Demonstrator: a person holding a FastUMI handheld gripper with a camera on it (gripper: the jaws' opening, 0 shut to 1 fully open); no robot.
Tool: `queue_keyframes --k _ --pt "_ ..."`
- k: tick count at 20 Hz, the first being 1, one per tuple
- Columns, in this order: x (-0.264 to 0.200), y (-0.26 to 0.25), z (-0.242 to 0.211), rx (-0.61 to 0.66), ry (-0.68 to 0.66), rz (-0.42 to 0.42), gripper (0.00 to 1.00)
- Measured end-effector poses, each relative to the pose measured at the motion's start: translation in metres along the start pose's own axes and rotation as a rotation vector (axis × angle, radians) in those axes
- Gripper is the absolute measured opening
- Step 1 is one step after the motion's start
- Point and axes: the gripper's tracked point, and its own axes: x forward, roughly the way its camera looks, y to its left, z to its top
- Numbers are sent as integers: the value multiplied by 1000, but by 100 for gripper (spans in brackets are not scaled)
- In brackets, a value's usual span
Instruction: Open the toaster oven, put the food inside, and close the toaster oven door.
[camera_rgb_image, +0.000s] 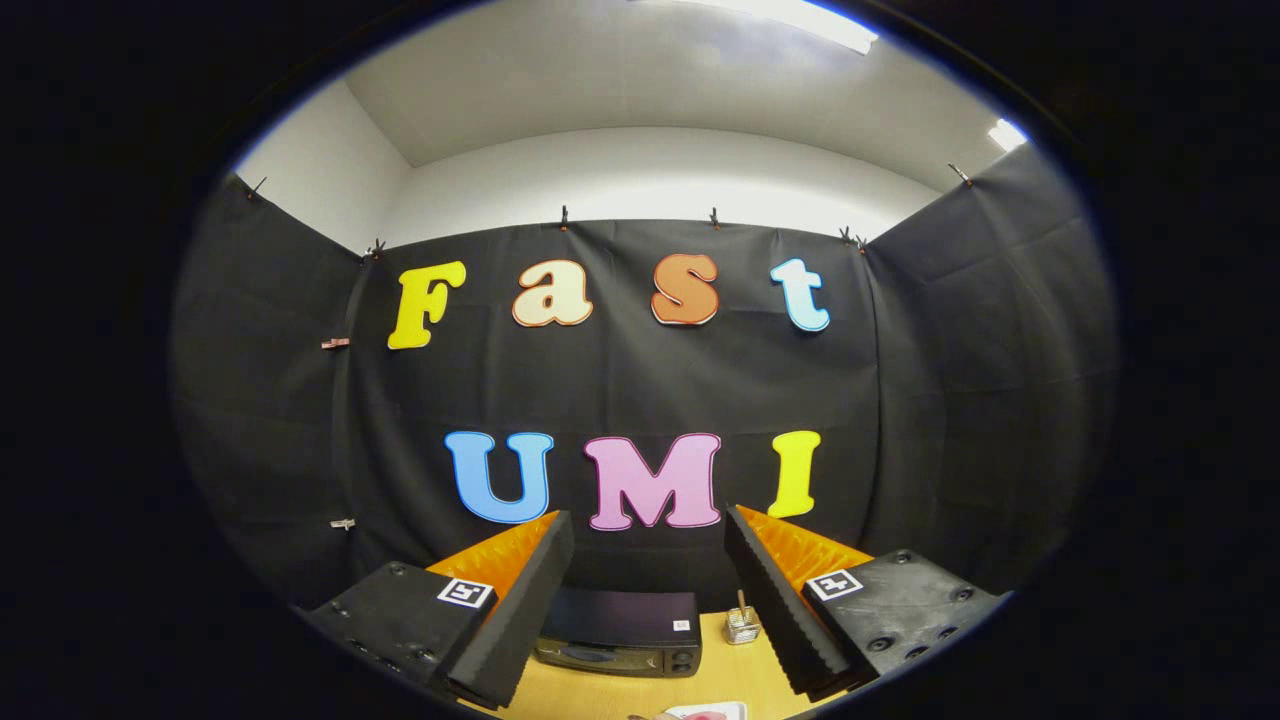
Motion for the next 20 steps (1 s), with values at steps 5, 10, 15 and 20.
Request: queue_keyframes --k 5,10,15,20 --pt "50 41 -39 60 37 69 98" --pt "102 68 -125 110 128 78 98" --pt "145 72 -243 59 220 35 98" --pt "153 69 -358 40 371 10 98"
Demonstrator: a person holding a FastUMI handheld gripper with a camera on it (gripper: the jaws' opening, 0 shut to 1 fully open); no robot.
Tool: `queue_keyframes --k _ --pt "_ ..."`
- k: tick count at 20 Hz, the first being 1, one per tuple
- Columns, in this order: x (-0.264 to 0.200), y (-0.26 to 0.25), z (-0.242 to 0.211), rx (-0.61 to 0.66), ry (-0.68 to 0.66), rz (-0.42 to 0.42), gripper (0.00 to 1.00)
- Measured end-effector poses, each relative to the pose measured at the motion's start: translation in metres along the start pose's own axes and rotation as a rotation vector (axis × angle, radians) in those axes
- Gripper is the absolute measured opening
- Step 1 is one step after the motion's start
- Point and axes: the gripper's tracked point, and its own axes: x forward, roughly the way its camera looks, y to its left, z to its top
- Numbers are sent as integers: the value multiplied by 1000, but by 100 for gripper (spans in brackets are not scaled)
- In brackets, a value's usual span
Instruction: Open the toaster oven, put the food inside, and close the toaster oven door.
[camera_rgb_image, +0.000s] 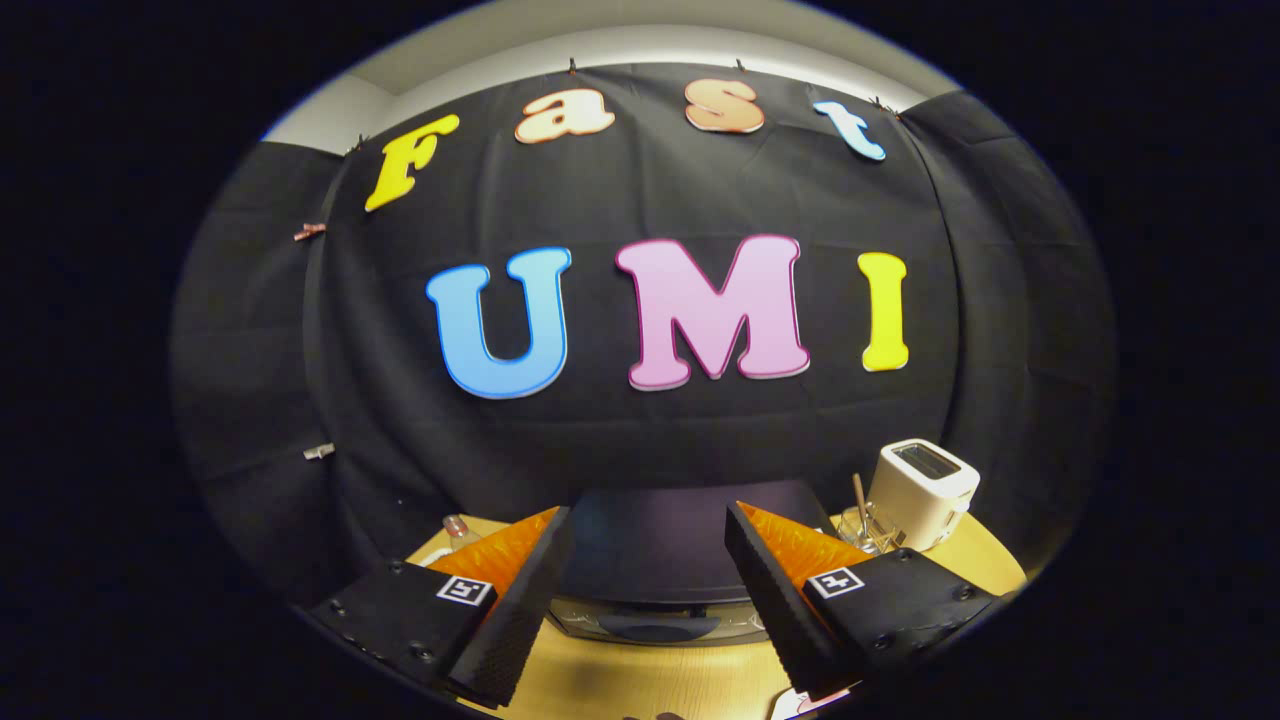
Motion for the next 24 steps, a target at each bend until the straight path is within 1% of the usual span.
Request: queue_keyframes --k 2,8,10,12,13,16,19,22,24 --pt "13 -6 -35 1 73 -30 98" --pt "45 -12 -108 53 210 -96 99" --pt "49 -14 -125 58 245 -113 99" --pt "52 -16 -122 46 217 -128 99" --pt "49 -15 -124 26 217 -125 98" --pt "41 -12 -128 -45 232 -109 98" --pt "22 -12 -142 -23 301 -96 98" --pt "-10 -11 -166 20 407 -84 98" --pt "-26 -13 -185 22 449 -74 97"
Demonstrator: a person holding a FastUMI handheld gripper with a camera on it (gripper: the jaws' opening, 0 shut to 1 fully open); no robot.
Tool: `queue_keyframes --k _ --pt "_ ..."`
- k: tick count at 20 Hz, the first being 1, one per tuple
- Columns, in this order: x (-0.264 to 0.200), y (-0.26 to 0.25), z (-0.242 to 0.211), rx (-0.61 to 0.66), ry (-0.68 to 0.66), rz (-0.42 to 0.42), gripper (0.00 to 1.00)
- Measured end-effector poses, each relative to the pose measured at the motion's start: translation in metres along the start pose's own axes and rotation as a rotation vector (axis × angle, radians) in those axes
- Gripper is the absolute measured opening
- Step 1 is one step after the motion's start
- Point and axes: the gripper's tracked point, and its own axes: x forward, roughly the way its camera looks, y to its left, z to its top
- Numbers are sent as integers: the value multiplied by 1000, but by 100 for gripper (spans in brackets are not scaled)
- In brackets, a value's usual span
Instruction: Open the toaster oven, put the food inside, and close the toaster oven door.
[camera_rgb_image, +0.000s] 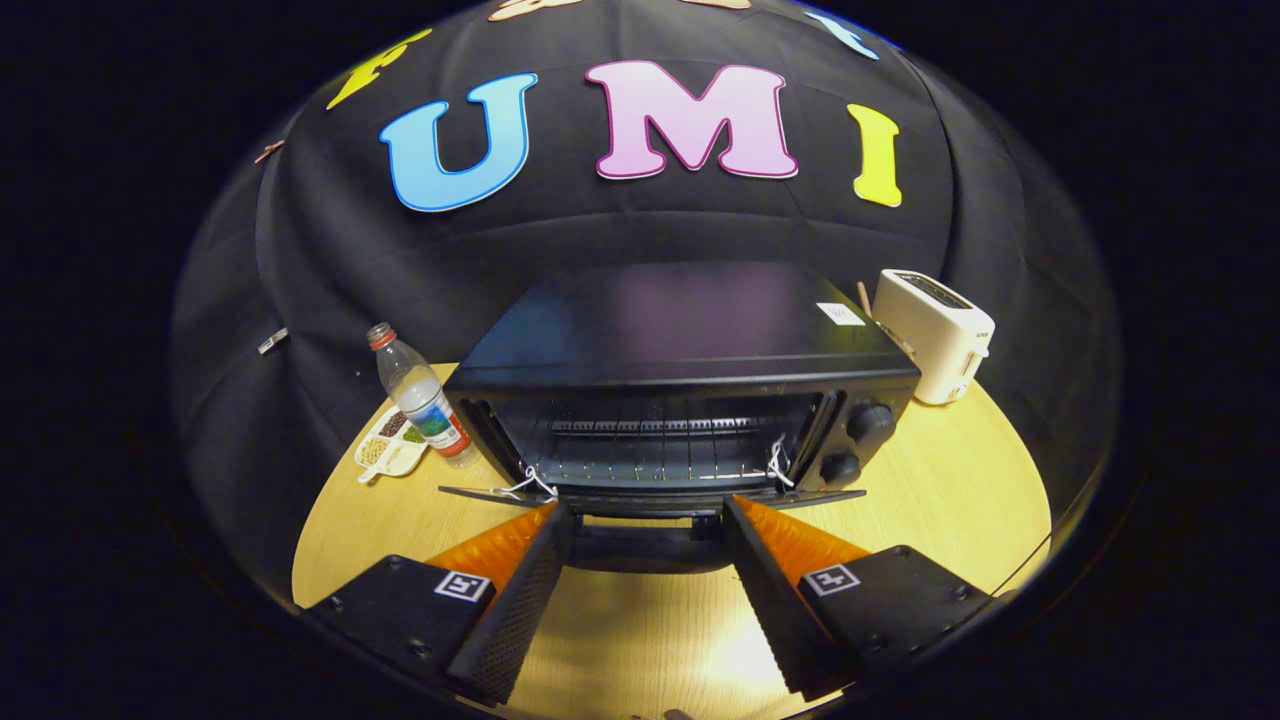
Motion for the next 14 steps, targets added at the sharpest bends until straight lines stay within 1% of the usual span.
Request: queue_keyframes --k 2,4,6,10,12,14 --pt "-5 -5 -29 -24 63 3 97" --pt "-7 -6 -58 -20 141 17 97" --pt "-8 -10 -70 -8 194 21 97" --pt "-16 -19 -57 -37 165 39 97" --pt "-27 -25 -51 0 161 63 98" --pt "-43 -49 -38 41 151 73 98"
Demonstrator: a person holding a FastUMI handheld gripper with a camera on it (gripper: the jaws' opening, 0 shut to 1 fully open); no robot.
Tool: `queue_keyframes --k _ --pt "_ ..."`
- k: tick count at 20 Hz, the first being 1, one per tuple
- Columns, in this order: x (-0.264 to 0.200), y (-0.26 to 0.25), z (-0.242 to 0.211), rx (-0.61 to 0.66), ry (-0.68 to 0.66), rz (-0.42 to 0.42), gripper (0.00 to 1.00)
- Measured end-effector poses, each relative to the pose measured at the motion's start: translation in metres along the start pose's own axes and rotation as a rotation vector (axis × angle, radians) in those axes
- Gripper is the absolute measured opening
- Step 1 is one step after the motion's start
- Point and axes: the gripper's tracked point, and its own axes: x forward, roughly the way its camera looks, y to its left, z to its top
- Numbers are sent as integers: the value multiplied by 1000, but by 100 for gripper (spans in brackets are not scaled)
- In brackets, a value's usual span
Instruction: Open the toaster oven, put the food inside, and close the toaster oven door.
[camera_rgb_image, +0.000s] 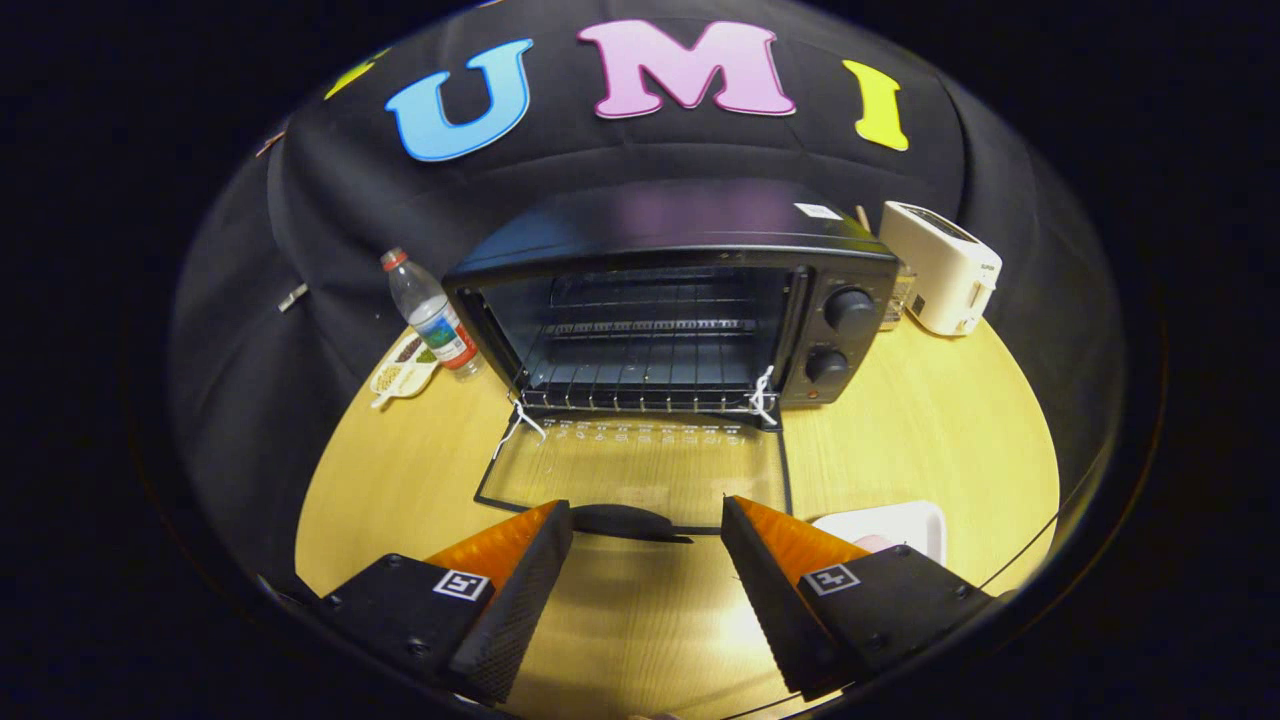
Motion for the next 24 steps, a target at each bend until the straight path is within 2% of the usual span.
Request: queue_keyframes --k 4,7,9,10,11,12,13,17,24 --pt "-37 -87 8 -16 -3 -23 98" --pt "-44 -167 -20 -47 79 -117 97" --pt "-35 -197 -41 -35 140 -151 97" --pt "-29 -208 -52 -18 172 -158 93" --pt "-24 -216 -63 -1 203 -162 85" --pt "-16 -221 -71 18 230 -162 84" --pt "-9 -228 -79 26 255 -163 77" --pt "9 -246 -93 -14 320 -160 59" --pt "18 -249 -112 -14 435 -132 59"
